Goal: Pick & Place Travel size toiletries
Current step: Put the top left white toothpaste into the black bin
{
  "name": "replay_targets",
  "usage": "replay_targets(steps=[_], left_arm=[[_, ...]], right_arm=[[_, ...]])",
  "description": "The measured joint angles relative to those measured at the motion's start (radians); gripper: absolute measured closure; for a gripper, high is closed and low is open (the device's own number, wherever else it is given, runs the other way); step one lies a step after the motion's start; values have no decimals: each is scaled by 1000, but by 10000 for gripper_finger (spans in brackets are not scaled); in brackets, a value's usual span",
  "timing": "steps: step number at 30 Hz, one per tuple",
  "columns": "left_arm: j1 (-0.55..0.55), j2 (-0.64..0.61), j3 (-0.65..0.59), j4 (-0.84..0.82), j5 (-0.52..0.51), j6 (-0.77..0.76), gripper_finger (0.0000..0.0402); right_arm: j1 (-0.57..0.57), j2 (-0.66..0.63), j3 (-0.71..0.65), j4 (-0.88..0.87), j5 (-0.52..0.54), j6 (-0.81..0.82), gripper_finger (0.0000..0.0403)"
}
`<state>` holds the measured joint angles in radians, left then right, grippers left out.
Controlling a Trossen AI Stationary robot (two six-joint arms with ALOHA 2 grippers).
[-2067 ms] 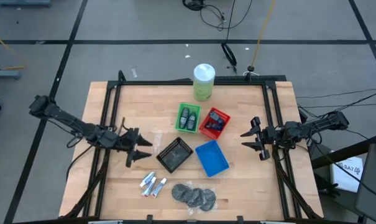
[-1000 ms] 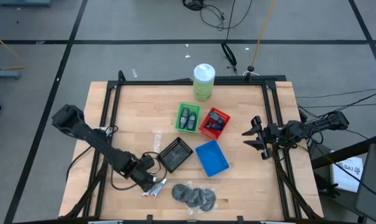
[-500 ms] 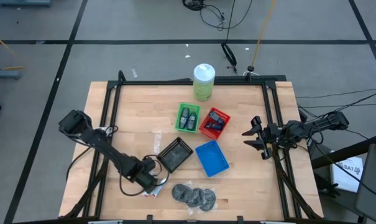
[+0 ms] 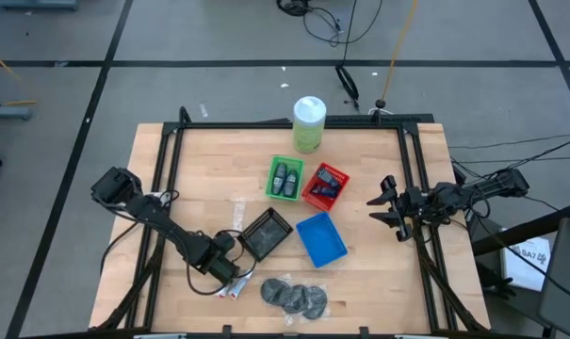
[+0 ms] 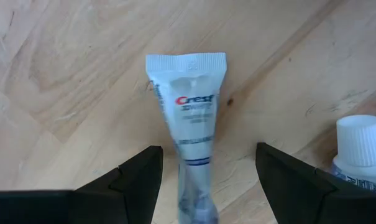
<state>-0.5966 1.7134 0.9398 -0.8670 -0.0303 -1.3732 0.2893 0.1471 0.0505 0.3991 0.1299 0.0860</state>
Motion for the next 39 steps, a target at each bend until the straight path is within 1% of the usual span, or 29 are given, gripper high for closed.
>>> replay_targets(steps=[20, 23, 27, 34, 39], left_arm=[[1, 2, -2, 2, 0, -16, 149], [1, 2, -2, 3, 0, -16, 155], [1, 2, -3, 5, 3, -16, 183], [2, 2, -3, 5, 3, -16, 259], [2, 2, -3, 3, 3, 5, 302]], right_arm=[[0, 0, 0, 0, 0, 7, 261], [0, 0, 0, 0, 0, 7, 261], [0, 0, 0, 0, 0, 7, 261], [0, 0, 0, -1, 0, 7, 261], [0, 0, 0, -1, 0, 7, 261]])
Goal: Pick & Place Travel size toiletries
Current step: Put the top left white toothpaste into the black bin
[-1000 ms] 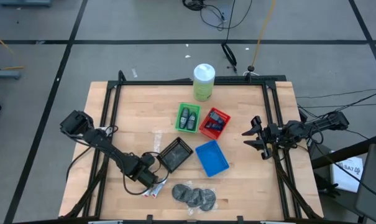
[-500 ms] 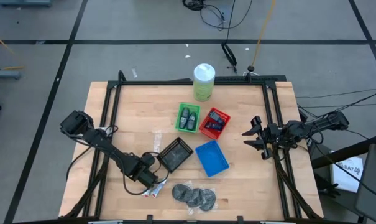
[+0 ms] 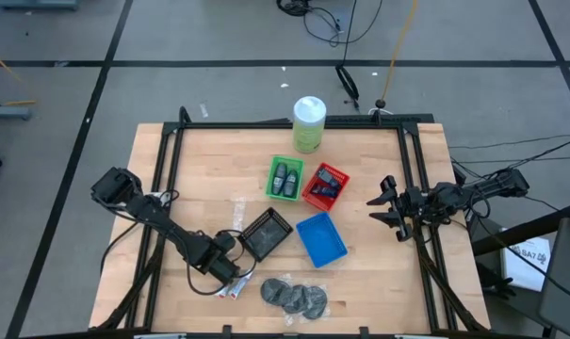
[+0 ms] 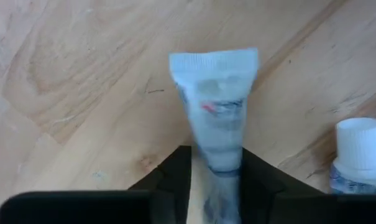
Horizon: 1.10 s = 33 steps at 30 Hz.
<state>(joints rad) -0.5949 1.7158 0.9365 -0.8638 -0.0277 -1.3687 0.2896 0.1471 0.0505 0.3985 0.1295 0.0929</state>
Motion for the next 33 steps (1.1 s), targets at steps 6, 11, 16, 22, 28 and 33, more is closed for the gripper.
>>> replay_targets(steps=[6, 11, 16, 22, 28, 33], left_arm=[[0, -3, -1, -1, 0, 29, 345], [1, -34, -5, -17, -8, 50, 388], [0, -92, -5, -11, -50, 47, 386], [0, -163, -4, -9, -106, 66, 395], [0, -236, -3, -9, -156, 80, 386], [0, -278, -2, -5, -210, 113, 394]], right_arm=[[0, 0, 0, 0, 0, 0, 261], [0, 0, 0, 0, 0, 0, 261], [0, 0, 0, 0, 0, 0, 261], [0, 0, 0, 0, 0, 0, 261], [0, 0, 0, 0, 0, 0, 261], [0, 0, 0, 0, 0, 0, 261]])
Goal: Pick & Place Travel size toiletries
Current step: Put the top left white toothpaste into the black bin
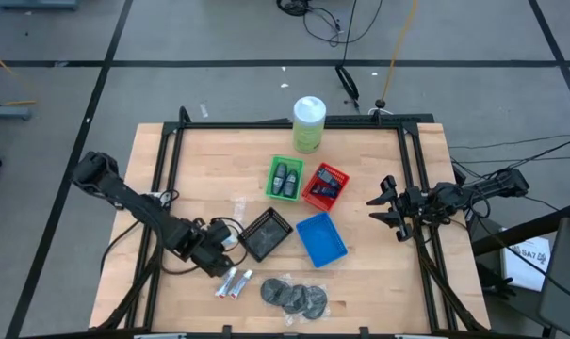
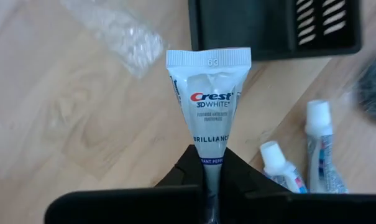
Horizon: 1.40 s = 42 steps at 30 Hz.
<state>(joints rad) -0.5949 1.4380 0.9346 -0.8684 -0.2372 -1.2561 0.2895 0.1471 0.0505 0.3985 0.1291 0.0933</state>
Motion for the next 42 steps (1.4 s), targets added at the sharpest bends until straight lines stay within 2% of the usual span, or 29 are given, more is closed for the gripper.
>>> replay_targets(steps=[7, 12, 18, 22, 28, 34, 42], left_arm=[[0, -33, 1, 6, -51, 31, 386], [0, -34, 1, 6, -55, 47, 397], [7, -34, 1, 21, -106, 67, 385], [29, -34, 1, 118, -116, 142, 396], [78, -34, 1, 299, -131, 253, 384], [137, -34, 2, 466, -132, 351, 395], [222, -34, 2, 569, -116, 421, 385]], right_arm=[[0, 0, 0, 0, 0, 0, 261], [0, 0, 0, 0, 0, 0, 261], [0, 0, 0, 0, 0, 0, 261], [0, 0, 0, 0, 0, 0, 261], [0, 0, 0, 0, 0, 0, 261], [0, 0, 0, 0, 0, 0, 261], [0, 0, 0, 0, 0, 0, 261]])
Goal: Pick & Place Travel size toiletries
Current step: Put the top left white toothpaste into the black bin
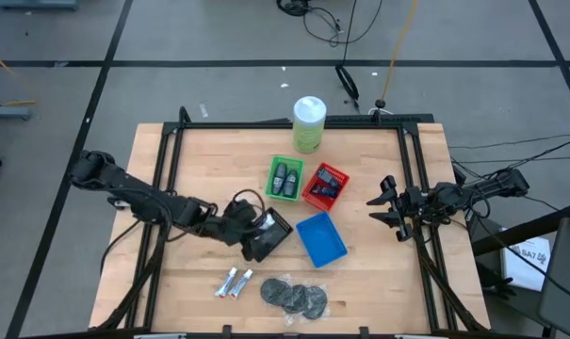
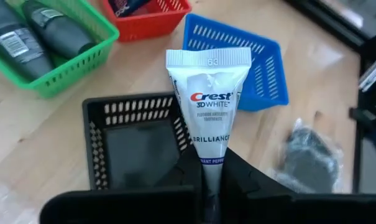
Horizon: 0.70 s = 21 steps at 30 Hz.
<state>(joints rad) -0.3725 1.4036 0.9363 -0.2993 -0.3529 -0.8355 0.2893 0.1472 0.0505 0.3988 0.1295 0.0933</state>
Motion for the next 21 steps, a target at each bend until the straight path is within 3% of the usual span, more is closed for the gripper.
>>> replay_targets(steps=[6, 21], left_arm=[[67, 13, 0, 43, 124, 24, 395], [104, 153, 1, -8, 176, 49, 388]], right_arm=[[0, 0, 0, 0, 0, 0, 261], [0, 0, 0, -10, 0, 0, 261]])
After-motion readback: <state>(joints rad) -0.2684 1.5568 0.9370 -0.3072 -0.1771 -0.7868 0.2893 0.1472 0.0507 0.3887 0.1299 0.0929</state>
